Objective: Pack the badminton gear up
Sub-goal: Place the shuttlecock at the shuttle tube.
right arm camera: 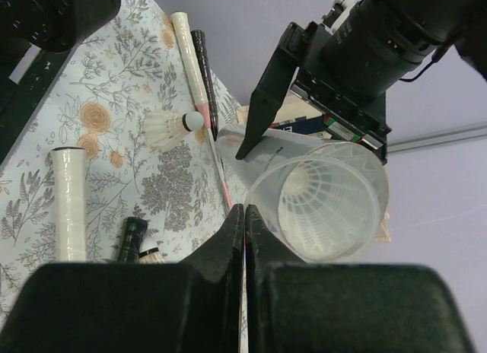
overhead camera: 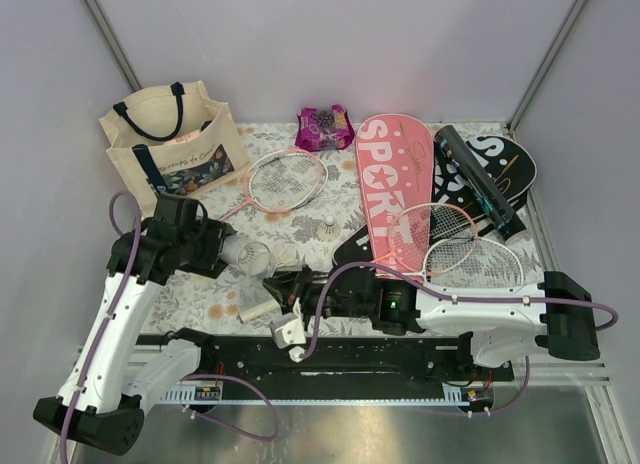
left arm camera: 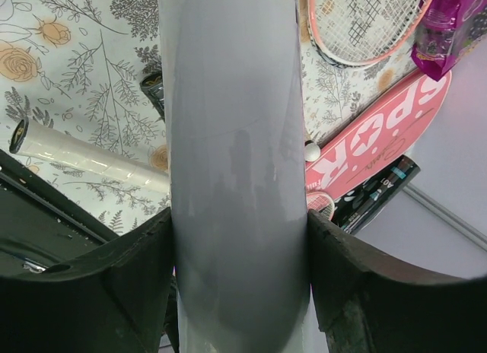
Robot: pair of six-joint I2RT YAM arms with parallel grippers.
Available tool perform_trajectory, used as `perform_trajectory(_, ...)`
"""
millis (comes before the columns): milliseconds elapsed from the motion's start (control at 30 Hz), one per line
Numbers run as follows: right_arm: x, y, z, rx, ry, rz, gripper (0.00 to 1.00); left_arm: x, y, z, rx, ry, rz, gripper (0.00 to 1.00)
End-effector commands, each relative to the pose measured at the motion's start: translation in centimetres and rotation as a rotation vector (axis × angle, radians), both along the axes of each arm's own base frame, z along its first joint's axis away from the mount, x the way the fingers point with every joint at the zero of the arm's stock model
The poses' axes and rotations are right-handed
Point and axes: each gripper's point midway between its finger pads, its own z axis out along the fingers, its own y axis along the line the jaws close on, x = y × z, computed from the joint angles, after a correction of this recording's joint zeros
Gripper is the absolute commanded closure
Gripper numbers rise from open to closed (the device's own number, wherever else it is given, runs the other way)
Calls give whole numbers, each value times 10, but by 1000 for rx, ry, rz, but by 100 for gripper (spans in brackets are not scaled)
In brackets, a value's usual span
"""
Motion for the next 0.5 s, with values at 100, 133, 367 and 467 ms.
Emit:
perform_trajectory(100,3,8,22,-9,-69,15,100,1,-4,3,6,-11,-52,99)
perform_trajectory(133,4,8,21,-17,-70,14,100,2,-3,4,11,-15,-52,99)
perform_trajectory(367,3,10,10,-80,-50,26,100,6,2,5,60,-24,-63,99)
perform_trajectory(467,5,12,3,-100,-35,25,100,8,4,8,83,-33,-81,99)
